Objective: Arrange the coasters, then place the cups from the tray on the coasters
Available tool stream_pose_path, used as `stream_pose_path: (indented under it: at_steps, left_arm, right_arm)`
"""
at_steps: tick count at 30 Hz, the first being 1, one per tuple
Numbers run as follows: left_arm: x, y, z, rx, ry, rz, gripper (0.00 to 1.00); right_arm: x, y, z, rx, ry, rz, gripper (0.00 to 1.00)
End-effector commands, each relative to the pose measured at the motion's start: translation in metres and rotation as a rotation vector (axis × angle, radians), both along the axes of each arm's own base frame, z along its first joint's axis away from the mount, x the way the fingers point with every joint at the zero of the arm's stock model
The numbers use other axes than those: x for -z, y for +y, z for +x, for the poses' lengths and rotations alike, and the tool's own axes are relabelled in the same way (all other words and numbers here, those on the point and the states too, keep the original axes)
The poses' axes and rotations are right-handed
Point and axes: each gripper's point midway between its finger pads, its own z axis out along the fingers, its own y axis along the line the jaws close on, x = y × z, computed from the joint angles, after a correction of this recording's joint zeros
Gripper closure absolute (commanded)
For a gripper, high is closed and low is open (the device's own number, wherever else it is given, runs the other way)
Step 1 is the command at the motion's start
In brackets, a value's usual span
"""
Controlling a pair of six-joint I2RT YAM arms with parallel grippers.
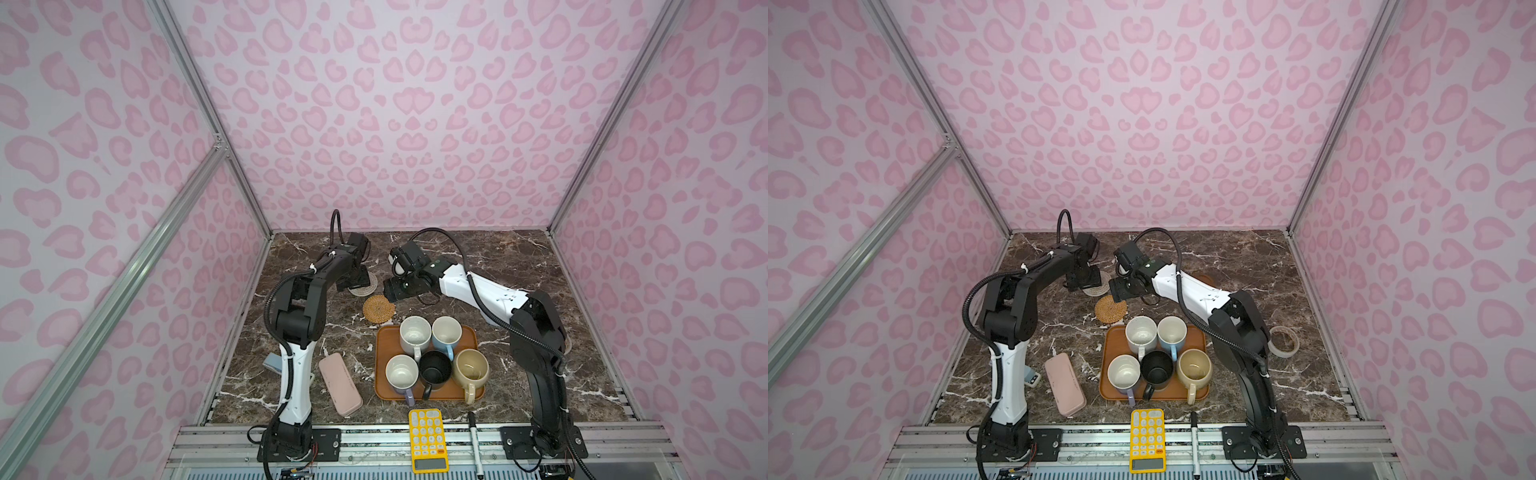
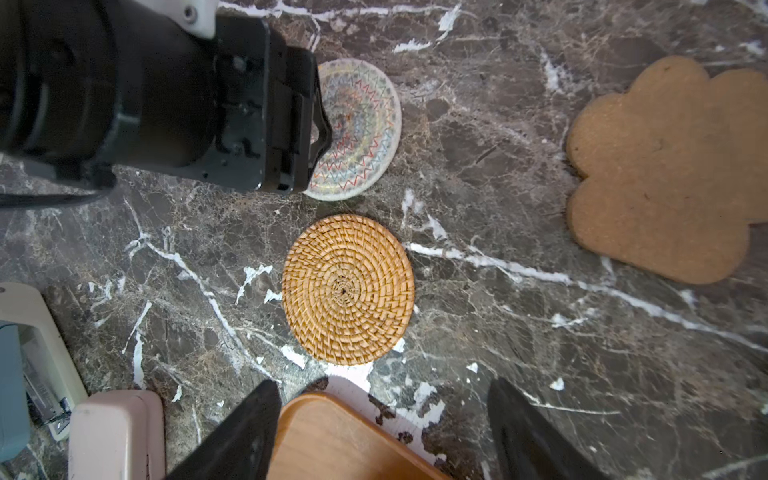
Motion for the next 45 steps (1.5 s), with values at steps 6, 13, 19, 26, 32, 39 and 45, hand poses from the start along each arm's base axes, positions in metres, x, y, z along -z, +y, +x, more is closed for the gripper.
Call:
stream_pose_path:
  at_steps: [6, 13, 19, 26, 32, 39, 45]
  left_arm:
    - [0.013, 0.016, -0.018, -0.041, 0.07, 0.067, 0.39]
    - [0.005, 0.03, -0.029, -0.083, 0.059, 0.076, 0.4]
    - [0.003, 0.034, -0.031, -0.106, 0.043, 0.044, 0.4]
    - [-0.005, 0.025, -0.023, -0.102, 0.014, -0.02, 0.38]
    - [-0.006, 0.018, -0.014, -0.113, -0.007, -0.094, 0.36]
    - [-0.009, 0.016, -0.015, -0.126, -0.018, -0.117, 0.35]
    - [-0.027, 0.011, -0.003, -0.113, -0.059, -0.141, 0.3]
  right_arm:
    - [0.014, 0.001, -0.005, -0.014, 0.026, -0.017, 0.19]
    - [0.015, 0.001, -0.006, -0.015, 0.031, -0.021, 0.19]
    - [0.013, 0.001, -0.005, -0.015, 0.03, -0.019, 0.19]
    - [0.012, 0.002, -0.001, -0.019, 0.03, -0.021, 0.19]
    - [0.011, 0.002, -0.001, -0.021, 0.032, -0.027, 0.19]
    - [0.005, -0.003, 0.003, -0.012, 0.024, -0.025, 0.18]
    - [-0.001, -0.005, 0.006, -0.005, 0.016, -0.021, 0.17]
